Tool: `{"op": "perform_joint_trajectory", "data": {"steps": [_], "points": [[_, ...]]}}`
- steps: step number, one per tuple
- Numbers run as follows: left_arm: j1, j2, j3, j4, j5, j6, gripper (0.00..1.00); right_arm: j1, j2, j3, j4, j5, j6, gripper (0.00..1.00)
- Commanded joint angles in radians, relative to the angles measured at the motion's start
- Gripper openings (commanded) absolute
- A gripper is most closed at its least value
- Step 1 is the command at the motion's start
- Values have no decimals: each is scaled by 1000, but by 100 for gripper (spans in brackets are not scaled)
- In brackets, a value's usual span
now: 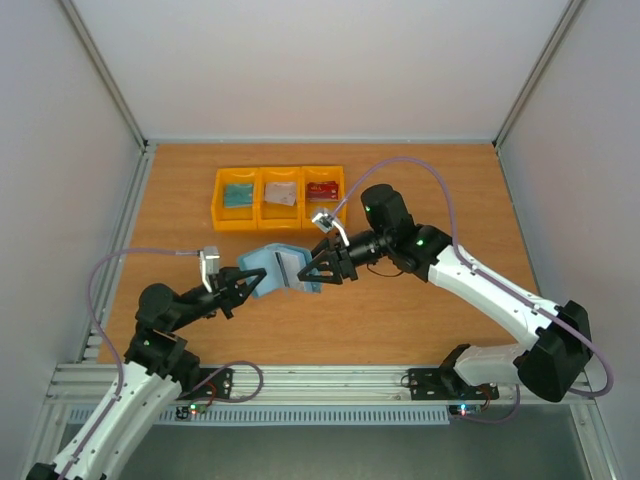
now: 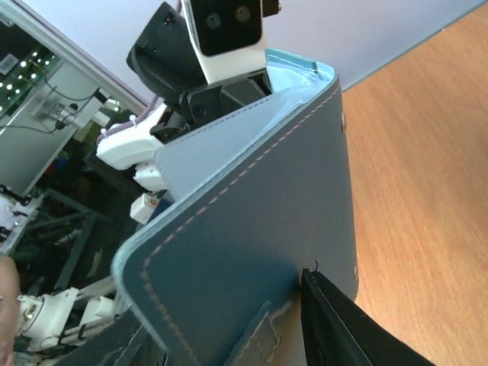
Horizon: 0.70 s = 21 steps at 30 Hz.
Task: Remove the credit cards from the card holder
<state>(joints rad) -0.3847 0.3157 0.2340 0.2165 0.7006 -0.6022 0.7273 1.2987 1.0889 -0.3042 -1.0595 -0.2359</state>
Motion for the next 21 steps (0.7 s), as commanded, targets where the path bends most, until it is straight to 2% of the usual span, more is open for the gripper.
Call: {"op": "perform_joint_trajectory", "data": {"steps": [1, 5, 9, 12, 18, 21], "points": [[0, -14, -2, 50, -26, 8, 0, -10, -46, -5, -46, 36, -59, 39], [0, -12, -4, 51, -23, 6, 0, -11, -47, -9, -52, 154, -46, 26], [0, -16, -4, 49, -21, 11, 0, -9, -40, -10, -41, 261, -28, 26], [0, -20, -4, 47, -23, 15, 0, -8, -18, 3, -34, 262, -26, 24], [0, -16, -4, 44, -28, 14, 0, 12, 20, 28, -30, 244, -18, 3], [0, -19, -1, 14, -70, 19, 0, 11, -6, 30, -52, 291, -11, 1]]}}
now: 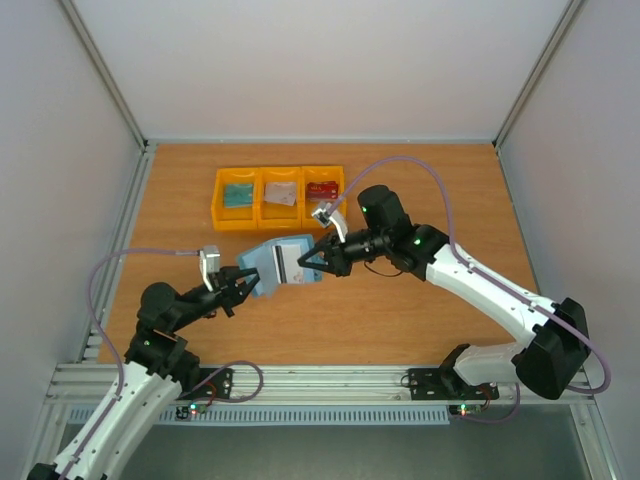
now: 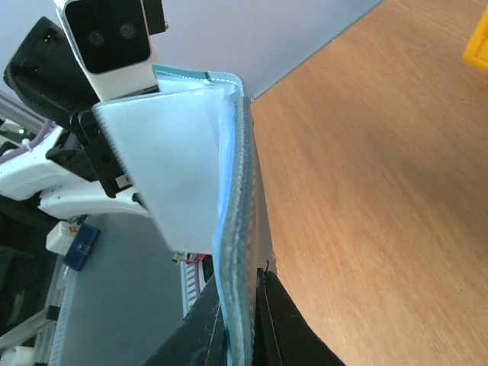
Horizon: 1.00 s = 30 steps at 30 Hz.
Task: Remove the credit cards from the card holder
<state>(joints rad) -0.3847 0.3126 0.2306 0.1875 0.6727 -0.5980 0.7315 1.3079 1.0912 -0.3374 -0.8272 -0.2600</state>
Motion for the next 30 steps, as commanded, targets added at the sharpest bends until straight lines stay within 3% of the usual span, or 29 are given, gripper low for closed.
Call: {"op": "perform_joint_trajectory", "data": {"steps": [1, 4, 7, 9, 13, 17, 22, 26, 30], "points": [[0, -21, 4, 22, -73, 18, 5, 7, -26, 34, -47, 103, 11, 1], [0, -29, 7, -38, -203, 45, 36, 2, -47, 65, -169, 281, 6, 1], [-1, -33, 11, -72, -260, 75, 52, -3, -48, 94, -280, 452, 21, 1], [0, -35, 12, -78, -275, 90, 57, -2, -38, 124, -359, 592, 52, 1], [0, -37, 10, -69, -249, 113, 54, -2, 16, 204, -516, 812, 94, 1], [-1, -33, 5, 3, -78, 118, 48, 8, 68, 239, -532, 802, 97, 1], [-39, -15, -1, 61, 97, 113, 48, 95, 163, 319, -516, 784, 94, 1], [-75, 10, -3, 43, 62, 109, 48, 145, 221, 373, -487, 689, 72, 1], [-81, 22, -2, -4, -81, 101, 41, 147, 179, 297, -341, 435, 20, 1]]}}
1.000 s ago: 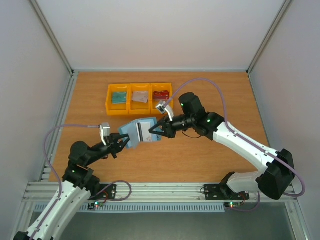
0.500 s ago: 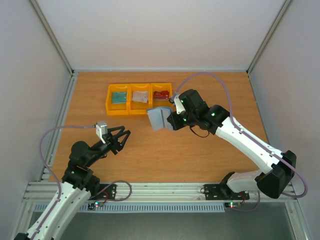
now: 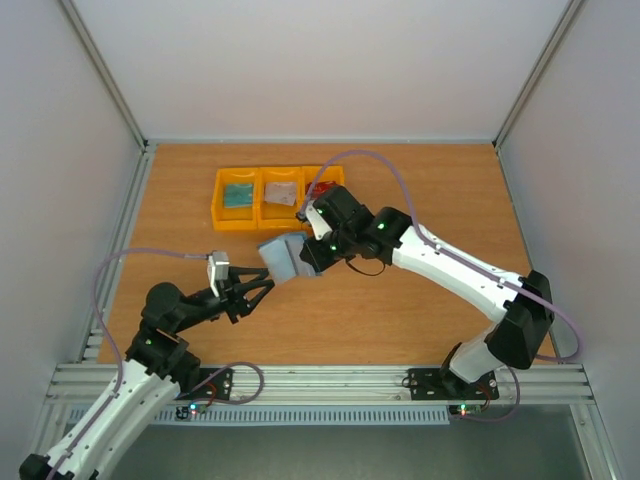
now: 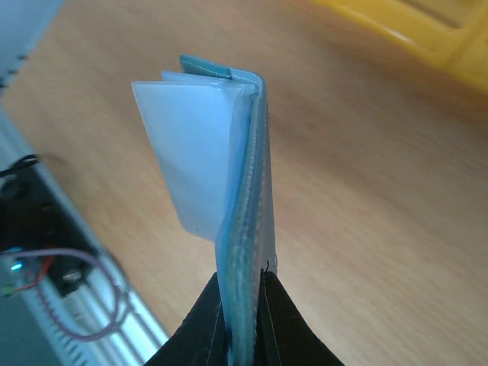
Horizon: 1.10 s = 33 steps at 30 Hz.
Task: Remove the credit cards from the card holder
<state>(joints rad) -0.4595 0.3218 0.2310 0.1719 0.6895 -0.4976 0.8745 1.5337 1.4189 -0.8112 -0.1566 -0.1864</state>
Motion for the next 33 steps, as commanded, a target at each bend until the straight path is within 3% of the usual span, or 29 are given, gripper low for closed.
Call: {"op": "perform_joint_trajectory", "data": {"steps": [1, 5, 10, 20, 26, 29, 33], "points": [[-7, 16, -2, -1, -129, 0, 39, 4, -54, -52, 167, -324, -70, 1], [-8, 27, 1, -31, -171, 14, 31, 4, -124, -165, 324, -489, -82, 1], [-7, 37, 1, -24, -161, 3, 30, 3, -220, -270, 477, -619, -101, 1], [-8, 43, -5, 88, 45, -59, 34, 4, -265, -310, 559, -648, -142, 1], [-10, 39, -5, 120, 89, -70, 22, 4, -257, -319, 590, -673, -155, 1], [-9, 31, -4, 126, 87, -66, 2, 4, -261, -319, 571, -673, -176, 1], [-9, 21, -4, 138, 93, -81, 0, -2, -279, -326, 532, -680, -225, 1]]}}
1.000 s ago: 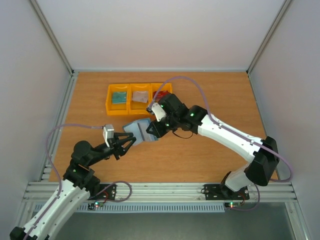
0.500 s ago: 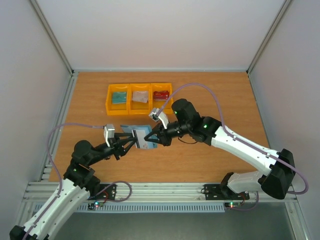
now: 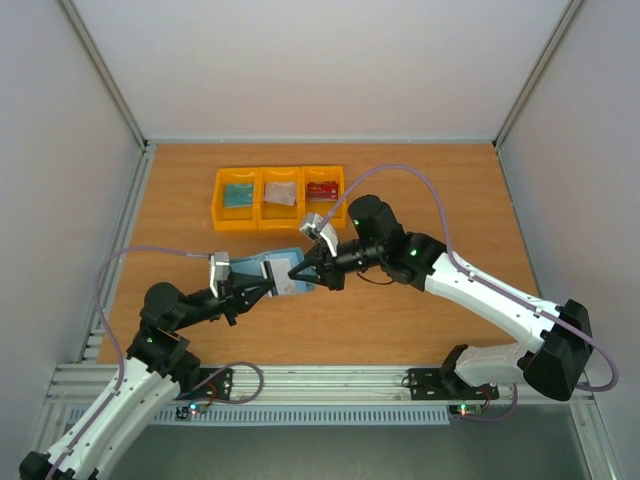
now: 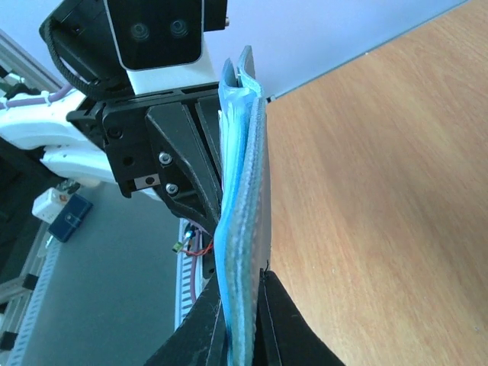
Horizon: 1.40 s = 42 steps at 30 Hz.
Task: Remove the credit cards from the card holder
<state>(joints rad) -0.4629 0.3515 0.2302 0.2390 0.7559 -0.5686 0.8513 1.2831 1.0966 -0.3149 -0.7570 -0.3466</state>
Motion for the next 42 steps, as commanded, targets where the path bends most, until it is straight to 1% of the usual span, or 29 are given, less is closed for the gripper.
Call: {"op": "perform_joint_trajectory", "data": {"steps": [1, 3, 5, 11, 16, 19, 23, 27, 29, 30, 33, 34, 37, 38, 41, 42], "points": [[-6, -10, -3, 75, 31, -15, 1, 16, -31, -2, 24, -90, -75, 1], [-5, -15, -5, 81, 35, -25, 9, 7, -25, 11, -8, -127, -90, 1], [-5, -17, -3, 92, 47, -34, 11, 6, -10, 35, -51, -161, -110, 1], [-5, -21, -5, 130, 96, -71, 9, -18, -16, 48, -70, -225, -137, 1], [-5, -25, -5, 146, 115, -87, 1, -35, -15, 56, -74, -245, -132, 1], [-5, -32, -5, 134, 115, -85, 0, -35, -6, 69, -75, -250, -129, 2], [-5, -40, -3, 104, 68, -69, 0, -44, -19, 72, -98, -233, -148, 6], [-5, -43, -3, 103, 66, -74, 0, -99, -58, 40, -113, -222, -143, 16], [-5, -46, -3, 104, 65, -74, 0, -110, -63, 38, -131, -219, -141, 18], [-5, -48, -3, 105, 65, -73, 0, -110, -60, 40, -132, -231, -138, 17], [-5, -49, -3, 102, 66, -69, 0, -109, -55, 39, -113, -252, -119, 7], [-5, -52, -3, 102, 67, -67, 0, -110, -55, 38, -108, -250, -117, 5], [-5, -53, -3, 100, 61, -64, 0, -110, -55, 35, -91, -253, -102, 6], [-5, -53, -3, 99, 56, -63, 0, -109, -51, 33, -80, -252, -92, 9], [-5, -53, -3, 97, 44, -55, 0, -100, -27, 32, -55, -239, -59, 25], [-5, -55, -3, 96, 40, -54, 0, -93, -20, 32, -52, -237, -56, 28]]}}
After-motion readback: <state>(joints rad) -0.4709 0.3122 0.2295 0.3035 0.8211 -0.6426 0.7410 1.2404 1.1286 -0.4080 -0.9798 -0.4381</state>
